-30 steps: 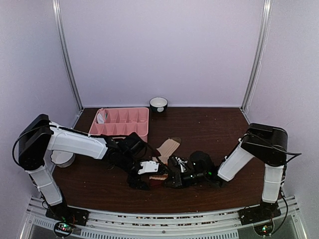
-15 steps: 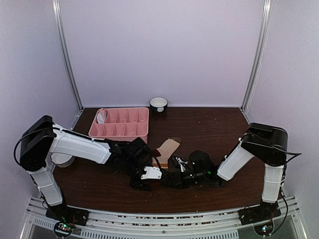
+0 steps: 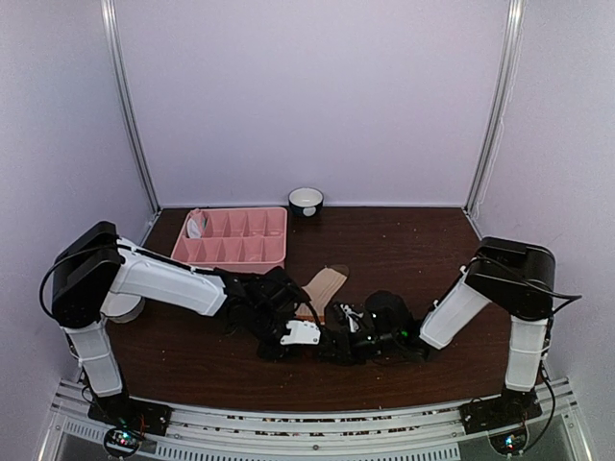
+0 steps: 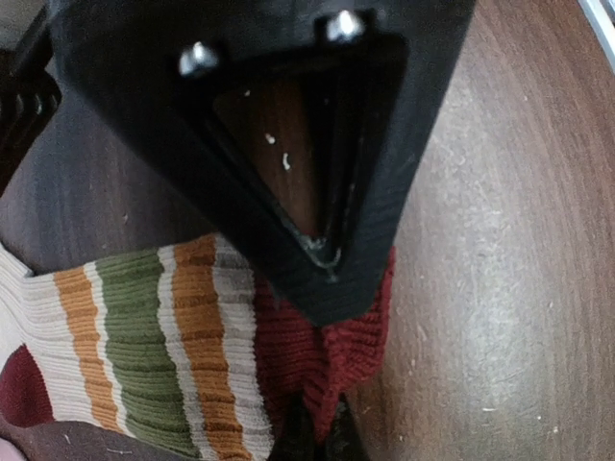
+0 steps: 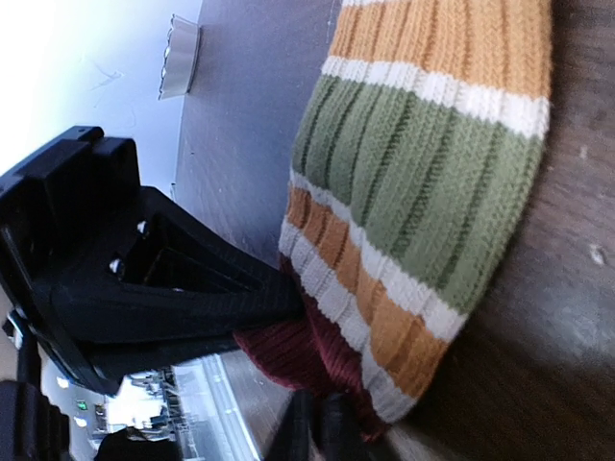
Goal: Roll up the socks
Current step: Roll the sock at the center of the board.
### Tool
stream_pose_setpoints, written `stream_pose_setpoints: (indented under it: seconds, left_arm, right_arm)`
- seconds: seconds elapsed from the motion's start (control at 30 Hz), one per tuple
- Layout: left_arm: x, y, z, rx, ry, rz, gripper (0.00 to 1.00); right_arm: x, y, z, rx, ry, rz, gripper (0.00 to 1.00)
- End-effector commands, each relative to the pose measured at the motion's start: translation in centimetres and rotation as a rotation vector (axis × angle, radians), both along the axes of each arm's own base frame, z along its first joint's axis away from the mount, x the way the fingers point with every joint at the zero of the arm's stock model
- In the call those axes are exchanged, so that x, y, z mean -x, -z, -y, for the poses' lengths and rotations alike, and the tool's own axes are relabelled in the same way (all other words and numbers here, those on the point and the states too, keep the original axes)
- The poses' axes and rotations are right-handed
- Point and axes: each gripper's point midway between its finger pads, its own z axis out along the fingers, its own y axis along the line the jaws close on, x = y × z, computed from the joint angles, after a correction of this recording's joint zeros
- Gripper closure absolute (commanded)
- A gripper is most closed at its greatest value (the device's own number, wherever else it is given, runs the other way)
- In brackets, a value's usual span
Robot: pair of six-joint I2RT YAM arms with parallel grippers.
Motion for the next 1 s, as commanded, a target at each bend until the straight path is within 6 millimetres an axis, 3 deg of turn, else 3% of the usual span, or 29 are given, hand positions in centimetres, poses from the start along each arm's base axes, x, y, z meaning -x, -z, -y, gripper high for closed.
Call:
stream_pose_setpoints:
  seconds: [0.0,0.13,0.23,0.43,0.57,0.6,0.7,0.77,0.83,0.97]
  left_arm:
    - [0.3,0.6,-1.0,-0.036,-0.045,-0.145,1.0]
    - [0.6,-0.4,-1.4,-0.01,-0.092,-0.392,1.0]
    - [0.6,-0.8,-1.7,0.001,-0.129,-0.525,1.0]
    - [1.2,-0.6,-2.0,0.001,-0.163,-0.678,1.0]
    - [1.1,-0.6,-1.9,0.006,-0.188,-0.767,1.0]
    - [1.0,-0.7,-1.9,0.009,-0.194,-0.795,1.0]
    - [0.9,-0.8,-1.9,0.009,-0.208,-0.847,1.0]
    - [0.8,-0.6,-2.0,0.01,-0.216,-0.859,1.0]
    - [0.8,-0.4,-2.1,0.002,-0.22,-0.865,1.0]
    - [1.0,-0.1,-2.3,-0.002,-0.226,-0.88,0.99]
  right_arm:
    - [-0.5,-1.5,1.2,0.001,0.01,0.142,0.75]
    - [-0.6,-2.9,3.2,0.062,0.004,0.397,0.38]
    - [-0.9,-4.0,5.0,0.121,0.021,0.588,0.02]
    - [-2.2,-5.1,8.7,0.419,0.107,0.884,0.0]
    - [-5.1,-5.6,12.7,0.574,0.378,0.829,0.01]
    - [-5.0,-5.6,13.0,0.53,0.413,0.791,0.0]
    - [-3.6,-7.3,10.8,0.307,0.322,0.866,0.02]
    - [-1.6,-6.4,7.8,0.335,0.11,0.999,0.09]
    - [0.5,-5.3,5.6,0.385,-0.065,1.11,0.09]
    - [2.7,-5.7,3.4,0.313,-0.18,1.262,0.2]
